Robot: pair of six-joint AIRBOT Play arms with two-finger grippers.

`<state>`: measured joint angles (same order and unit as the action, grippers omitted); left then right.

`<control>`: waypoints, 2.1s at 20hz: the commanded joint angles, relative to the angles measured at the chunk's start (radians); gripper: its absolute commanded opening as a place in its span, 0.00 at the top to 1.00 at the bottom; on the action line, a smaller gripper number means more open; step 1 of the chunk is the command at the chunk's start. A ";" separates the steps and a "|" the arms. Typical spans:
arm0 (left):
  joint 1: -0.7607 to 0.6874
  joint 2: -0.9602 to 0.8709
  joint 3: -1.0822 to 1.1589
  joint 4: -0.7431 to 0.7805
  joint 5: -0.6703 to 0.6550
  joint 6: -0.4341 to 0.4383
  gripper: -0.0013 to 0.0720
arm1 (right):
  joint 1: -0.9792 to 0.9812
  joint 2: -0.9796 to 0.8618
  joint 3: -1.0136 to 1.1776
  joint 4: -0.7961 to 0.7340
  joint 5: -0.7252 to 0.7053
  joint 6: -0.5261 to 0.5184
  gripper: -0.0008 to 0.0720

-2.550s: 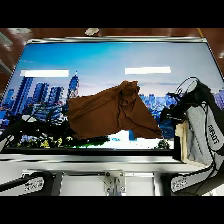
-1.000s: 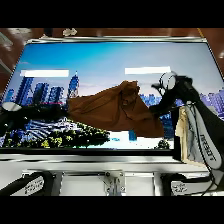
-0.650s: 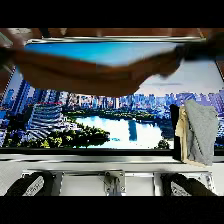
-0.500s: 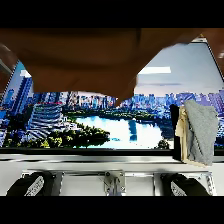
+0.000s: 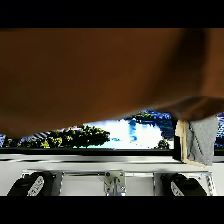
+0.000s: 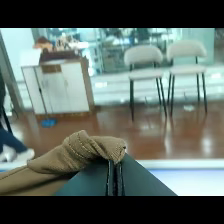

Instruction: Fold the shirts.

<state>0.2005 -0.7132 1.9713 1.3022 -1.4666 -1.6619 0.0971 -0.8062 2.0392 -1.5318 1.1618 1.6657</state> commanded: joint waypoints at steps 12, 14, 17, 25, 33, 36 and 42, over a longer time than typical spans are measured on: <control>0.001 -0.387 -0.653 0.113 0.253 0.082 0.93 | 0.000 -0.688 -0.381 0.121 -0.137 0.046 0.90; 0.000 -0.509 -0.653 0.112 0.307 0.078 0.93 | -0.001 -0.807 -0.381 0.237 -0.332 0.058 0.90; -0.002 -0.664 -0.653 0.048 0.311 0.079 0.93 | 0.000 -0.924 -0.381 0.385 -0.501 0.072 0.90; -0.030 -0.879 -0.653 -0.143 0.277 0.078 0.23 | -0.001 -1.040 -0.380 0.410 -0.315 0.049 0.17; 0.164 -0.677 -0.725 -0.018 -0.063 0.158 0.03 | -0.189 -0.848 -0.382 0.230 0.214 -0.138 0.16; 0.234 -0.528 -1.050 -0.100 0.020 0.222 0.04 | -0.278 -0.852 -0.468 0.282 0.418 -0.190 0.16; 0.349 -0.467 -1.435 -0.346 0.256 0.360 0.04 | -0.303 -0.852 -0.691 0.436 0.308 -0.230 0.16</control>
<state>0.5045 -1.2034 0.6754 1.0790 -1.3167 -1.3758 -0.1982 -1.6608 1.4296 -1.1454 1.4857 1.4620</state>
